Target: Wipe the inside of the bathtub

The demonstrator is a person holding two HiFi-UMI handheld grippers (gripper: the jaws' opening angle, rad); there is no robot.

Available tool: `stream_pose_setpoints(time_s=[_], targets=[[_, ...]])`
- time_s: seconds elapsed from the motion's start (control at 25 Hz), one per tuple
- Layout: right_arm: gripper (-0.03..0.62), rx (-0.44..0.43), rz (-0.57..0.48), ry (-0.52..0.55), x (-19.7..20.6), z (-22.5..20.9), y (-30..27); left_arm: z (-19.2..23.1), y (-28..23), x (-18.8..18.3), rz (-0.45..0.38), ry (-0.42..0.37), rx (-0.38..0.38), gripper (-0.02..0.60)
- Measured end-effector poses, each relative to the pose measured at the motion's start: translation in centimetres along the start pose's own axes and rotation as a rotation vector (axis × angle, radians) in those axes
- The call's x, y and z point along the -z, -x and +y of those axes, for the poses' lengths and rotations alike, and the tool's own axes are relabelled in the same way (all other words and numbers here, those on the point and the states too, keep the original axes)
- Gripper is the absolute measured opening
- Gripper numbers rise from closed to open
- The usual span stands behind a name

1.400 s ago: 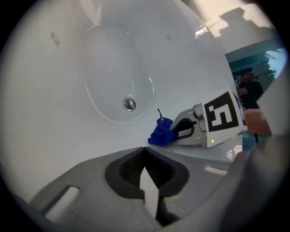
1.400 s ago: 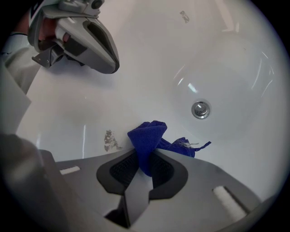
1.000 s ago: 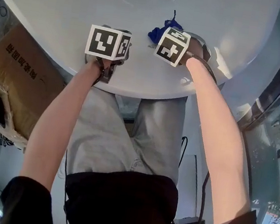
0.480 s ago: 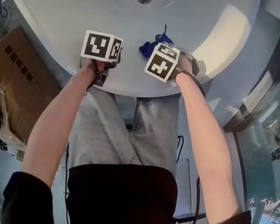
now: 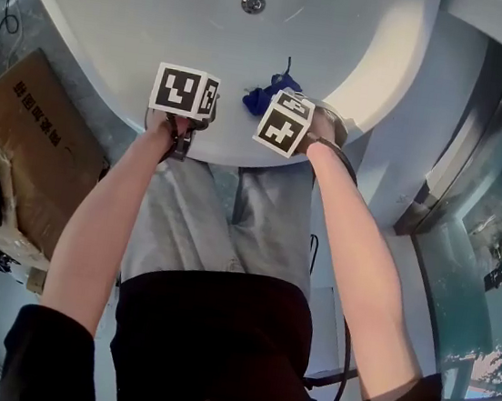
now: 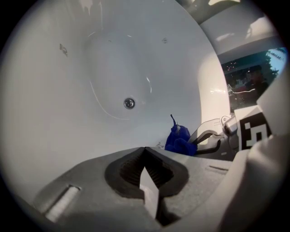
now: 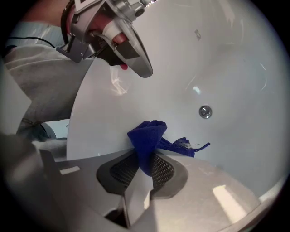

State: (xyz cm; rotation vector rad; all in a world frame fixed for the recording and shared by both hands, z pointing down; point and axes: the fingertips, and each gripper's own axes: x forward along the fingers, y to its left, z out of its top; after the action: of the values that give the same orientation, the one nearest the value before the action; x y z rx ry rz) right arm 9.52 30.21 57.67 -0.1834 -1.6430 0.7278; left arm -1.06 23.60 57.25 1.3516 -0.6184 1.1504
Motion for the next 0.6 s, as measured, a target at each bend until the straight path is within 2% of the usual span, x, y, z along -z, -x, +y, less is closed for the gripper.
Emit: stream_pose_setpoints(time_s=[0.16, 0.4, 0.6], targets=[[0.063, -0.012, -0.019, -0.096, 1.5, 1.2, 0.5, -1.7, 1.6, -0.2, -0.006, -0.002, 0.007, 0.003], [0.064, -0.015, -0.008, -0.126, 2.1, 2.7, 2.5, -4.1, 4.1, -1.3, -0.035, -0.030, 0.030, 0.003], [0.064, -0.056, -0.014, -0.216, 2.4, 4.0, 4.2, -5.2, 7.5, -2.9, -0.074, -0.023, 0.030, 0.003]])
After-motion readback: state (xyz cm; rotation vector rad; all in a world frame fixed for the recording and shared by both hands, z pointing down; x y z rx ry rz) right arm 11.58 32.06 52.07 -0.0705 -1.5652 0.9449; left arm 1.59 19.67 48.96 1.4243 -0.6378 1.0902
